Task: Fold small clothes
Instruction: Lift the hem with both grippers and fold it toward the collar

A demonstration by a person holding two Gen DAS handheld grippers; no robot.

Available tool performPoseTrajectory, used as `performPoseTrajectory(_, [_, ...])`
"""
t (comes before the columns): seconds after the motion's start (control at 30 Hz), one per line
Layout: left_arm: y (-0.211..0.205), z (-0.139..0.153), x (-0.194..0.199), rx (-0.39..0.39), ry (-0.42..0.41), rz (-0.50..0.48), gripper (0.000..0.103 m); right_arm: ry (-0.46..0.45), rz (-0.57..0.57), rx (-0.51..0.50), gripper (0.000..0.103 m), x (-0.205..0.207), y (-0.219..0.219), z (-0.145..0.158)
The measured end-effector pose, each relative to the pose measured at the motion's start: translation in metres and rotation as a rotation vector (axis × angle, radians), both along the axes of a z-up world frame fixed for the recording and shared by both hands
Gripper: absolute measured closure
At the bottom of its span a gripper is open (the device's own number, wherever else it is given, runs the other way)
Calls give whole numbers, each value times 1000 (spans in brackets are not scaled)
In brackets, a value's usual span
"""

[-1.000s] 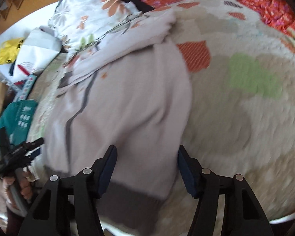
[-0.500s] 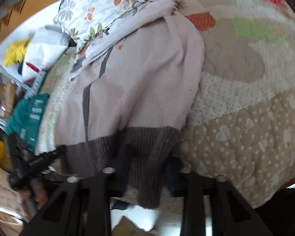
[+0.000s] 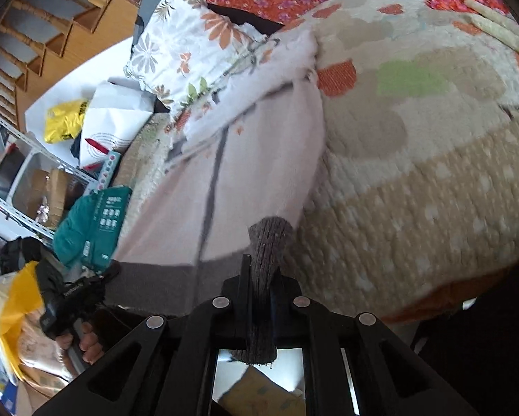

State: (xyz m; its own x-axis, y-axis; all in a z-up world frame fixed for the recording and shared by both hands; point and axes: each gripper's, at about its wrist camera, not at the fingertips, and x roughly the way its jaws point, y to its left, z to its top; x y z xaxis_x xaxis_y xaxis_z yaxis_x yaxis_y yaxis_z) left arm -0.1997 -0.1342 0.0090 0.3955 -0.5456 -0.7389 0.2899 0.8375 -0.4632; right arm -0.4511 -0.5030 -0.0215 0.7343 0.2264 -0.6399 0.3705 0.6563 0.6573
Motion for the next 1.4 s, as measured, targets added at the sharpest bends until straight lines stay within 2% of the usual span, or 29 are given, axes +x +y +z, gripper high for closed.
performPoseTrajectory(0.2, [-58,22,93,24,-43,39,97,-57,7,-64,95,82,-40,48])
performPoseTrajectory(0.3, [-82,9,148,51,-49,76,97,-58,-29,-79,95,136,-68,56])
performPoseTrajectory(0.43, [-117,-19,206,79,-18,92,97,-5,-83,-118,95,210,-104,45])
performPoseTrajectory(0.57, [-144,-43,243,126,2,99,96,71,-117,-131,95,264,-135,14])
performPoseTrajectory(0.63, [-153,-49,257,143,19,106,95,71,-115,-121,95,281,-149,1])
performPoseTrajectory(0.7, [-156,-50,264,153,7,136,91,51,-117,-86,92,292,-162,-9])
performPoseTrajectory(0.73, [-156,-48,266,153,-9,153,85,42,-122,-71,92,295,-167,-13])
performPoseTrajectory(0.77, [-156,-45,267,157,-29,164,72,35,-125,-68,92,301,-172,-14])
performPoseTrajectory(0.8, [-156,-39,267,175,-69,182,64,30,-123,-81,86,302,-173,-13])
performPoseTrajectory(0.83, [-156,-35,266,193,-103,198,47,30,-122,-125,76,306,-173,-10])
performPoseTrajectory(0.87, [-155,-30,264,216,-144,217,41,31,-121,-168,69,308,-171,-7])
performPoseTrajectory(0.9, [-155,-26,264,230,-165,222,40,32,-123,-212,53,310,-169,-3])
performPoseTrajectory(0.93, [-156,-24,263,240,-177,217,40,32,-127,-253,43,312,-166,-1])
performPoseTrajectory(1.1, [-160,-19,253,281,-192,168,40,50,-137,-329,42,310,-159,8])
performPoseTrajectory(1.2, [-159,-10,237,287,-235,141,40,40,-134,-380,42,305,-146,21])
performPoseTrajectory(1.3, [-159,-6,220,297,-265,90,38,28,-91,-415,42,303,-128,30])
performPoseTrajectory(1.4, [-163,-11,206,312,-251,30,38,35,-40,-456,42,306,-109,32])
